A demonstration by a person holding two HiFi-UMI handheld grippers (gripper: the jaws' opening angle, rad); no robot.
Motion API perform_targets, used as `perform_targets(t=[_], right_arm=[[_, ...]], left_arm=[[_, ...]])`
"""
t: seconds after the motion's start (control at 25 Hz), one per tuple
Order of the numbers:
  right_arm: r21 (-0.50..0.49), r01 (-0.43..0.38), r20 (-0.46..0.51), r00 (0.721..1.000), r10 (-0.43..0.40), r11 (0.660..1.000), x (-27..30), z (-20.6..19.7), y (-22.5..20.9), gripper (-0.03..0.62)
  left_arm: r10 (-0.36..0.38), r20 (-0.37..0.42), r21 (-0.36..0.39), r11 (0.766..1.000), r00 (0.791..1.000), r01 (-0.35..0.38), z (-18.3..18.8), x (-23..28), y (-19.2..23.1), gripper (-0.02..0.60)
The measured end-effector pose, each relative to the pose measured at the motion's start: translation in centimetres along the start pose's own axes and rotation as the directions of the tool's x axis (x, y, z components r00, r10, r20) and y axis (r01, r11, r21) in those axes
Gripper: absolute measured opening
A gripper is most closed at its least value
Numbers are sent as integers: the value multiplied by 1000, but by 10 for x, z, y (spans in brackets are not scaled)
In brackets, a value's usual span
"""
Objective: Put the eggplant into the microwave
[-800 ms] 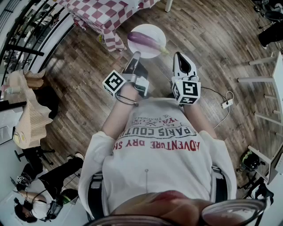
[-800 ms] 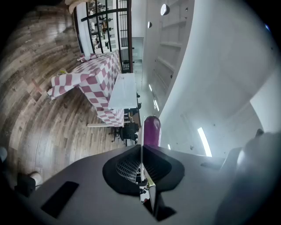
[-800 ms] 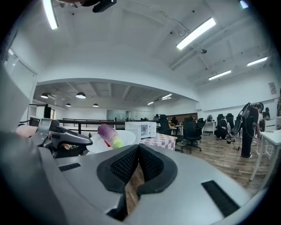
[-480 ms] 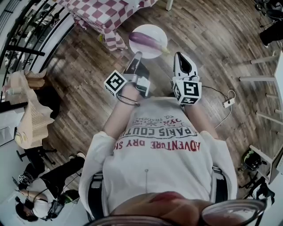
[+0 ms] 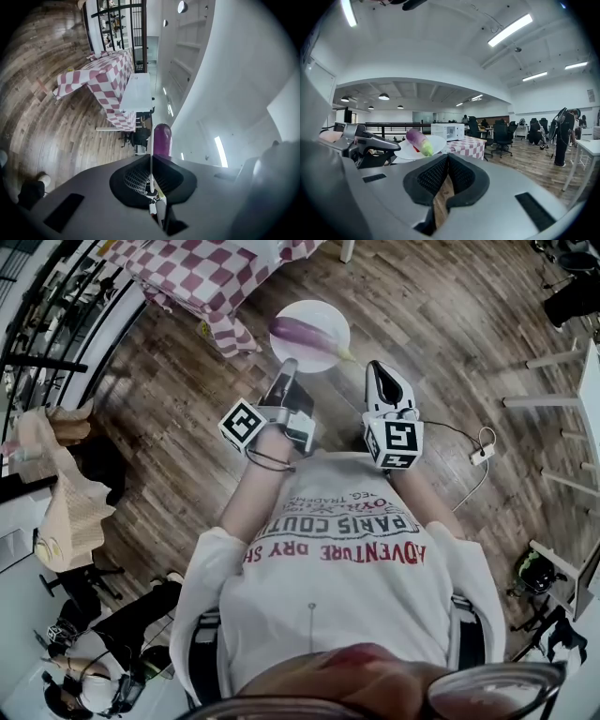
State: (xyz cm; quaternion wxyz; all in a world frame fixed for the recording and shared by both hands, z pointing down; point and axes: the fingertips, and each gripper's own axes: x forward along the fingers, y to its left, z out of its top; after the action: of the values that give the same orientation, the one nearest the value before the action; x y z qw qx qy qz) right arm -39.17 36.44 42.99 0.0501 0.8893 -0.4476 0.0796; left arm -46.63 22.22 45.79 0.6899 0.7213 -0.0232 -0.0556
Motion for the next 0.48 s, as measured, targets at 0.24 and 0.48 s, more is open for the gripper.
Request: perform_targets(t=[0.24,0.48], right_arm=[[-6,-27,5,1000,27,1000,33,2,-55,25],[-1,-63,24,998,63,998,86,8,-131,25]], left_arm=[[10,24,-3,1000,1000,-10,-16,48,7,34],[41,85,9,999,996,-42,-28,122,17,32]])
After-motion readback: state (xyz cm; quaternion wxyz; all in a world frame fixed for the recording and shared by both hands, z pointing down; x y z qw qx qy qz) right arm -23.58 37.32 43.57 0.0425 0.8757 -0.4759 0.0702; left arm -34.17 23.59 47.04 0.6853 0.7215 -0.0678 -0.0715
